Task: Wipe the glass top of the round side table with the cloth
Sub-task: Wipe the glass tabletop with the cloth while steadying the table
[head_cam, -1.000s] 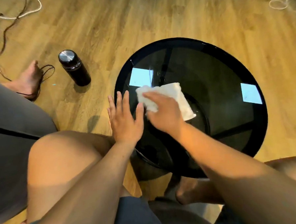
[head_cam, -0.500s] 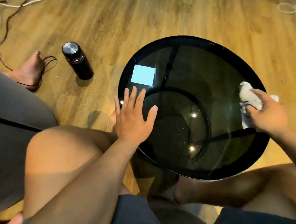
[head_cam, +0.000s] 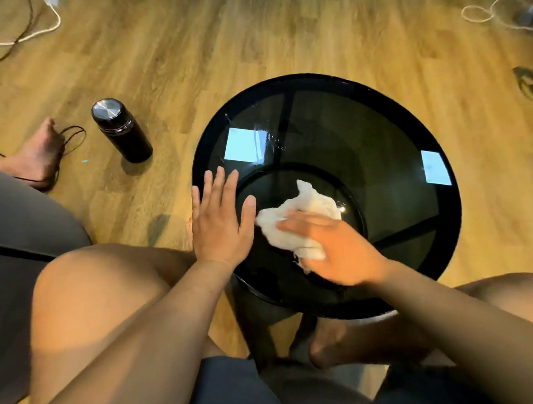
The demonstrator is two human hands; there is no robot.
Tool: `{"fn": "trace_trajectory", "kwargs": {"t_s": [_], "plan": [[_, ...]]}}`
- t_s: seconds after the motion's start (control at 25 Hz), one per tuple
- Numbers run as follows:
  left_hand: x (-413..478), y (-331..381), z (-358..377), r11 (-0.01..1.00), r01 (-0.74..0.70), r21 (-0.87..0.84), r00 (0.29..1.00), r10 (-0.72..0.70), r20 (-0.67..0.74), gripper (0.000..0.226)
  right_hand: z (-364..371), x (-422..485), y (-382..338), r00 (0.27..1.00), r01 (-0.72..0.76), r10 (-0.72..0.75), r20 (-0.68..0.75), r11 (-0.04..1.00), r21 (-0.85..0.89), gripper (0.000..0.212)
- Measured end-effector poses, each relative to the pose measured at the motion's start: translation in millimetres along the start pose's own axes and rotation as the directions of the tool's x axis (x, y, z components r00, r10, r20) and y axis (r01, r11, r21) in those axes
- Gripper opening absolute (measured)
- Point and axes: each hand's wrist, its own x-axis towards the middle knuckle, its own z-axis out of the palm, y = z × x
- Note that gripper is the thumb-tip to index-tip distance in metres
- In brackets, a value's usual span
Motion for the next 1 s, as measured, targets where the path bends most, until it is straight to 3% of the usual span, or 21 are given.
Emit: {"fn": "trace_trajectory", "kwargs": {"t_s": [0.12,0.2,0.28,0.32,0.4,0.44,0.52,0.6,0.68,0.72,0.8,0.92,1.0], "plan": [[-0.3,1.2,1.1,1.000,-0.018,0.021,1.000,0.017,0.021,0.066,-63.2,-47.4,60.3,0.934,-0.345,0.341,-0.108,0.938,-0.019,0.058],[0.2,0.1,2.0,1.000,-0.005,0.000,1.000,0.005,0.016,0.067,-89.5,-57.8,94.5,0.831,-0.534,0.487,-0.269,0.833,-0.144,0.057],[-0.6,-0.7,2.7,1.000,0.014,-0.018,1.000,-0.014,0.003,0.067,-91.8,-43.5,103.8,0.691,-0.677,0.606,-0.394,0.734,-0.057,0.053],[-0.3,-1.0,2.9,1.000,0.019,-0.024,1.000,-0.019,0.000,0.067,-83.8,-31.3,101.2,0.661,-0.685,0.621,-0.421,0.729,0.000,0.052],[0.5,-1.4,2.4,0.999,0.026,-0.025,1.000,-0.026,-0.011,0.068,-56.2,0.7,80.6,0.672,-0.630,0.588,-0.450,0.773,0.070,0.050],[0.8,-1.7,1.8,0.999,0.023,-0.030,1.000,-0.023,-0.014,0.068,-37.1,19.1,61.6,0.711,-0.578,0.549,-0.439,0.812,0.078,0.048],[-1.6,-1.8,2.5,0.997,0.002,-0.075,0.999,-0.005,-0.036,0.067,6.2,55.3,12.7,0.856,-0.399,0.384,-0.347,0.916,0.028,0.044],[-3.9,-2.6,1.0,0.972,0.040,-0.230,0.995,-0.061,-0.083,0.065,46.4,85.9,-36.2,0.968,-0.162,0.153,-0.200,0.986,-0.028,0.041],[-6.3,-4.5,-1.0,0.953,0.121,-0.279,0.984,-0.151,-0.091,0.067,51.9,102.3,-48.1,0.997,-0.026,0.023,-0.076,0.999,-0.042,0.042],[-6.2,-5.5,-2.0,0.974,0.116,-0.195,0.988,-0.134,-0.082,0.068,42.9,104.3,-38.6,0.999,0.003,-0.005,-0.049,0.999,-0.044,0.045],[-2.4,-3.5,-0.4,1.000,0.025,-0.019,0.999,-0.026,-0.040,0.069,15.0,95.0,-4.3,1.000,-0.003,0.002,-0.008,0.995,-0.102,0.052],[-1.1,4.5,2.1,0.998,-0.020,0.064,1.000,0.020,-0.003,0.069,-33.2,59.8,42.9,0.968,-0.237,0.230,-0.103,0.969,-0.068,0.055],[0.1,3.1,2.1,0.997,-0.010,0.076,1.000,0.010,0.002,0.069,-65.9,28.5,74.9,0.897,-0.406,0.385,-0.220,0.911,-0.063,0.055]]}}
